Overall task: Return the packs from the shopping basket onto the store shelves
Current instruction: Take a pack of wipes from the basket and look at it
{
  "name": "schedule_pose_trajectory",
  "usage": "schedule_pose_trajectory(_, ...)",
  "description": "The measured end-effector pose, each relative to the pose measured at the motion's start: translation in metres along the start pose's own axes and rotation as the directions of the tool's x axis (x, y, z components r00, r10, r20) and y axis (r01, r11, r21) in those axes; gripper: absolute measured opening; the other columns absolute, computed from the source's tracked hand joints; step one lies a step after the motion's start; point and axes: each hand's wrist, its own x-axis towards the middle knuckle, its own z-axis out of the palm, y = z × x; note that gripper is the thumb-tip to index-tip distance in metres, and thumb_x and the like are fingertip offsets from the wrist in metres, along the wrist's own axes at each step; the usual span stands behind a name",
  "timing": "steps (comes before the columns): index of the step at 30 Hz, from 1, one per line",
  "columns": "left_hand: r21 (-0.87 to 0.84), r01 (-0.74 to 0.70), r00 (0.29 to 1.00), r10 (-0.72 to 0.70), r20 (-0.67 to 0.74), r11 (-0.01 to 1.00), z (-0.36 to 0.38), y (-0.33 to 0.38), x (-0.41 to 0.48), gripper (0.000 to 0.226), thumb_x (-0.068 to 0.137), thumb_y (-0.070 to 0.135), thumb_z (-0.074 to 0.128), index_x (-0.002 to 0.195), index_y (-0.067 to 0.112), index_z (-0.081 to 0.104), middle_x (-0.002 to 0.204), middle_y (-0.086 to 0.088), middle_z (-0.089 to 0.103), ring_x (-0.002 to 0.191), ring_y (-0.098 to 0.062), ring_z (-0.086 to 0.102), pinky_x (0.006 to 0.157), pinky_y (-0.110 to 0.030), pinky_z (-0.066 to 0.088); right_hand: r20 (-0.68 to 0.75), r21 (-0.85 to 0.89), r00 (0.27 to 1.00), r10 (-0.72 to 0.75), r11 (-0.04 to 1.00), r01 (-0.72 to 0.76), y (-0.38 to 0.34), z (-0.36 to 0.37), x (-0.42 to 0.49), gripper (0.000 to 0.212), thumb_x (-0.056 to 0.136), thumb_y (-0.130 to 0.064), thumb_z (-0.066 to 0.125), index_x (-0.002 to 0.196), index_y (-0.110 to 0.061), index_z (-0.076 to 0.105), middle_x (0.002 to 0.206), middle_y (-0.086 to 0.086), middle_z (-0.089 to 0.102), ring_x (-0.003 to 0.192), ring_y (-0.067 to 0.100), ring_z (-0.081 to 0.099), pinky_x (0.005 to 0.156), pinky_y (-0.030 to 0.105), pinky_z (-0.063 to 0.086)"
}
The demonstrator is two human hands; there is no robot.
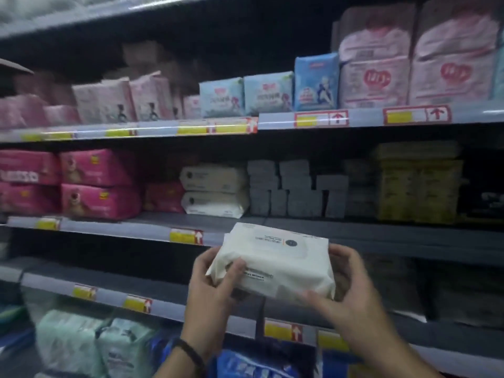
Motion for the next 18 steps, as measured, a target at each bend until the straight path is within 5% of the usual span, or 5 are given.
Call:
schedule_pose_trajectory(5,-0.014,-0.113,0.993,0.112,-0.026,0.994,-0.037,0.051,0.094,0.06,0.073,0.036,0.079,0.12,0.01,0.052,0.111,-0.016,0.073,0.098,-0.028,0.075,0.071,-0.049,0.064,0.071,-0.052,0.993,-0.095,0.994,0.098,-0.038,0.073,0.084,0.112,0.048,-0.047,0.099,0.142,-0.048,0.038,0.127,-0.02,0.063,0.11,0.003,0.067,0.093,0.035,0.06)
schedule_pose_trajectory(9,0.157,-0.262,0.964,0.267,-0.013,0.952,-0.048,0.07,0.138,0.033,0.093,0.035,0.073,0.121,0.019,0.064,0.112,-0.009,0.075,0.1,-0.025,0.074,0.073,-0.045,0.064,-0.013,-0.061,0.991,-0.13,0.99,0.129,-0.056,0.115,0.121,0.101,0.045,-0.056,0.093,0.133,-0.039,0.047,0.122,-0.014,0.065,0.107,0.008,0.068,0.091,0.041,0.063)
schedule_pose_trajectory(13,0.65,-0.184,0.935,0.336,-0.117,0.738,-0.071,0.072,0.196,0.056,0.094,0.061,0.058,0.145,0.038,0.05,0.145,-0.01,0.049,0.126,-0.03,0.056,0.111,-0.053,0.045,-0.07,-0.277,0.989,-0.134,0.955,0.109,-0.063,0.161,0.17,0.095,0.049,-0.065,0.09,0.128,-0.04,0.044,0.122,-0.011,0.061,0.109,0.014,0.063,0.091,0.04,0.061)
schedule_pose_trajectory(16,0.867,-0.034,0.973,0.216,-0.086,0.497,-0.07,0.052,0.201,0.051,0.103,0.051,0.04,0.153,0.043,0.039,0.158,-0.01,0.034,0.135,-0.04,0.045,0.115,-0.051,0.035,0.017,-0.531,0.999,-0.028,0.847,0.032,-0.047,0.188,0.176,0.1,0.056,-0.072,0.081,0.136,-0.035,0.033,0.129,0.0,0.052,0.117,0.026,0.06,0.093,0.044,0.058)
schedule_pose_trajectory(18,0.88,-0.016,0.986,0.154,-0.065,0.474,-0.068,0.037,0.196,0.049,0.106,0.052,0.026,0.154,0.051,0.031,0.164,-0.002,0.024,0.139,-0.035,0.043,0.117,-0.055,0.027,0.041,-0.61,0.999,0.014,0.792,0.014,-0.037,0.194,0.173,0.107,0.053,-0.082,0.074,0.138,-0.033,0.03,0.132,0.002,0.05,0.12,0.029,0.058,0.095,0.045,0.056)
